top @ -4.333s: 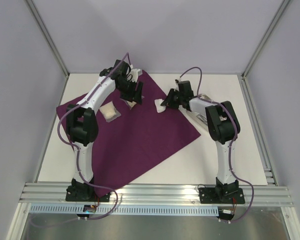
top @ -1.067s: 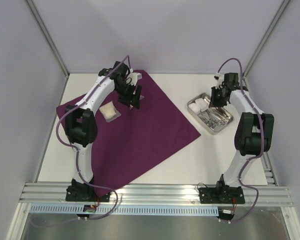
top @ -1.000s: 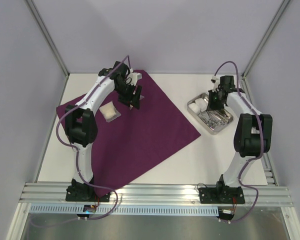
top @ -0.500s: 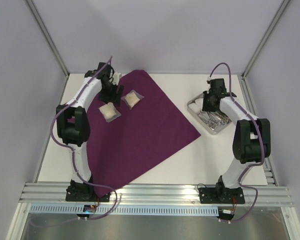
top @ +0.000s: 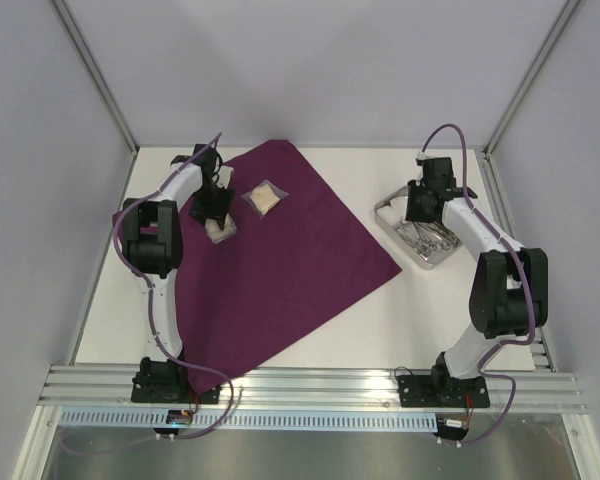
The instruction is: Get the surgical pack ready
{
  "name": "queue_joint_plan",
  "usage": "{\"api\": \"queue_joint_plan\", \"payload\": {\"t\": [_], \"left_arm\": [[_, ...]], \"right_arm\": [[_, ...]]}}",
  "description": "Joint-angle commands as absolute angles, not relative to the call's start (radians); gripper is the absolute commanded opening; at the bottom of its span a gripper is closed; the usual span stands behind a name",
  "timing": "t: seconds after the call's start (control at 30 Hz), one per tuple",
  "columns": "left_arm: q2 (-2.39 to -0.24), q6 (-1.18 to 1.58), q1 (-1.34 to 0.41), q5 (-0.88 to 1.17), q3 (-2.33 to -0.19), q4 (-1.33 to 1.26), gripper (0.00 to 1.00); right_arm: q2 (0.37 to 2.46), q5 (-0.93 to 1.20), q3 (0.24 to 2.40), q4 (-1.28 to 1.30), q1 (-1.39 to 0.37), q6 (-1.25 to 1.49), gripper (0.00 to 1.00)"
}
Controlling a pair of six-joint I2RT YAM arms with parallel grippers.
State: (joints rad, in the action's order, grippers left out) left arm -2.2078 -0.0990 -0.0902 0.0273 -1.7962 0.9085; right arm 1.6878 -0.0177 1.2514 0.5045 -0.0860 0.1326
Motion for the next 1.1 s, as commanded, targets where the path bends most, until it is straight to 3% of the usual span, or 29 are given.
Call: {"api": "queue_joint_plan", "payload": {"t": [0.0,0.13,0.17,0.23,0.4,0.67,0.83,1.07], "left_arm": [[-2.233,-0.124,-0.075,0.023,-1.836,0.894,0.6],[-2.227,-0.107,-0.075,0.073,-1.821,0.9,0.31],[-2.197,-0.104,-0.075,0.083,-1.81,0.894,0.16],[-2.155,-0.101,-0.075,0.116,-1.776,0.881,0.08],[-1.976,-0.109,-0.075,0.179,-1.723,0.932,0.08],[-1.637,-0.106,-0.077,0.31,-1.582,1.011,0.09],[-1.497,-0.112,-0.09,0.367,-1.513,1.061,0.11],[-1.338,-0.114,-0.094,0.383,-1.468,1.088,0.11]], "right_arm": [[1.615,-0.025,1.249,0.506,-0.097,0.138,0.26],[1.571,-0.048,1.252,0.523,-0.129,0.135,0.25],[1.56,-0.057,1.252,0.523,-0.138,0.132,0.25],[1.52,-0.067,1.252,0.512,-0.184,0.123,0.26],[1.454,-0.036,1.273,0.476,-0.34,0.106,0.4],[1.492,0.126,1.266,0.031,-0.699,0.322,0.71],[1.669,0.133,1.405,-0.147,-0.868,0.414,0.77],[1.839,0.156,1.554,-0.123,-0.904,0.505,0.74]]}}
